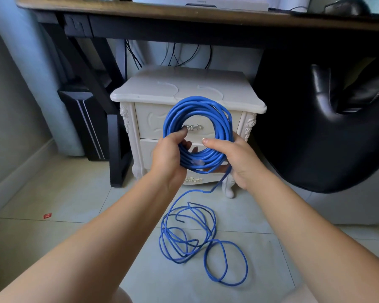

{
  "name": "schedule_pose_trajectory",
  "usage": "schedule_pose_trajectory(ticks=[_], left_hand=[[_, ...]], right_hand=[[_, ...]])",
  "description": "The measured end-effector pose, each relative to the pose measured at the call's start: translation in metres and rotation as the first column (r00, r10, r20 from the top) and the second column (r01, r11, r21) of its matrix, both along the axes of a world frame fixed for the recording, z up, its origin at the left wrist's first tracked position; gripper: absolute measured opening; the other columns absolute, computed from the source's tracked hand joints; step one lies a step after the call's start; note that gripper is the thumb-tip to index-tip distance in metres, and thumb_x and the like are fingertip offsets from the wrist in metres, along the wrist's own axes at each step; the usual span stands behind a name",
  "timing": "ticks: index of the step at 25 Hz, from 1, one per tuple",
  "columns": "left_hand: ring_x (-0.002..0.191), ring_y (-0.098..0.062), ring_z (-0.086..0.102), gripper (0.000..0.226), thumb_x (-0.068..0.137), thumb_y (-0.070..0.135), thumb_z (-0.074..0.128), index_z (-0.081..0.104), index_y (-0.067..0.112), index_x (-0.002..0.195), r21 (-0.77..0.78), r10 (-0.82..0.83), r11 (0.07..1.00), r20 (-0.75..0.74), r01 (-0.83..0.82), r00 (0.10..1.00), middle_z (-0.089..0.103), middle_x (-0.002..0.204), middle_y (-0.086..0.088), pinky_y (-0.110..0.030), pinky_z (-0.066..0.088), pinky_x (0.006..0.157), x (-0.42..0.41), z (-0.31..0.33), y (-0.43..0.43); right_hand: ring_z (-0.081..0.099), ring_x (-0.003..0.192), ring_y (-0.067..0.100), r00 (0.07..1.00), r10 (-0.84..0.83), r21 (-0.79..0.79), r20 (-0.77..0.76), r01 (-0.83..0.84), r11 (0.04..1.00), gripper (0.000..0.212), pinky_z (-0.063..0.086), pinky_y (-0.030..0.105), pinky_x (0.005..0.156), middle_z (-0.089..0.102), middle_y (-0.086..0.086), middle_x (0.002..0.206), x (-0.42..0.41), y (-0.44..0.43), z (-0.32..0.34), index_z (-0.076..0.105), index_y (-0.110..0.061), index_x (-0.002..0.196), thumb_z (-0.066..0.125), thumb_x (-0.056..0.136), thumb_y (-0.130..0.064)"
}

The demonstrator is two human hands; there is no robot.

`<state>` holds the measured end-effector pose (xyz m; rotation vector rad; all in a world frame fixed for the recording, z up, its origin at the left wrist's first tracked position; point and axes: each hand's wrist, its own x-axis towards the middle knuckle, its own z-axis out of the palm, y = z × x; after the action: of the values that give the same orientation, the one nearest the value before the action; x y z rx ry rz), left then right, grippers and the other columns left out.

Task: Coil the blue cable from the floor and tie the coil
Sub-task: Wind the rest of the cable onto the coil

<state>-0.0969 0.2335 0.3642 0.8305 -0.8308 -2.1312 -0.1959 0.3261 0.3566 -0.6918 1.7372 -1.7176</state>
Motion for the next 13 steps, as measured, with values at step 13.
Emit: schedule_pose_trajectory(ticks=[13], left_hand=[[0.094, -0.018, 0.067, 0.034, 0.08, 0.022, 0.077, 0.059, 0.026, 0.109, -0.415, -0.198, 0.805, 0.486, 0.424, 0.851, 0.068, 0.097, 0.001, -0.03, 0.052, 0.085, 0.009, -0.034, -0.014]], right_hand=[[0.067, 0.094, 0.043, 0.98, -0.168, -0.014, 0.107, 0.17, 0.985, 0.031, 0.054, 0.045, 0.076, 0.062, 0.017, 0.087, -0.01, 0.003, -0.047, 0.056, -0.017, 0.084, 0.069, 0.057, -0.008]])
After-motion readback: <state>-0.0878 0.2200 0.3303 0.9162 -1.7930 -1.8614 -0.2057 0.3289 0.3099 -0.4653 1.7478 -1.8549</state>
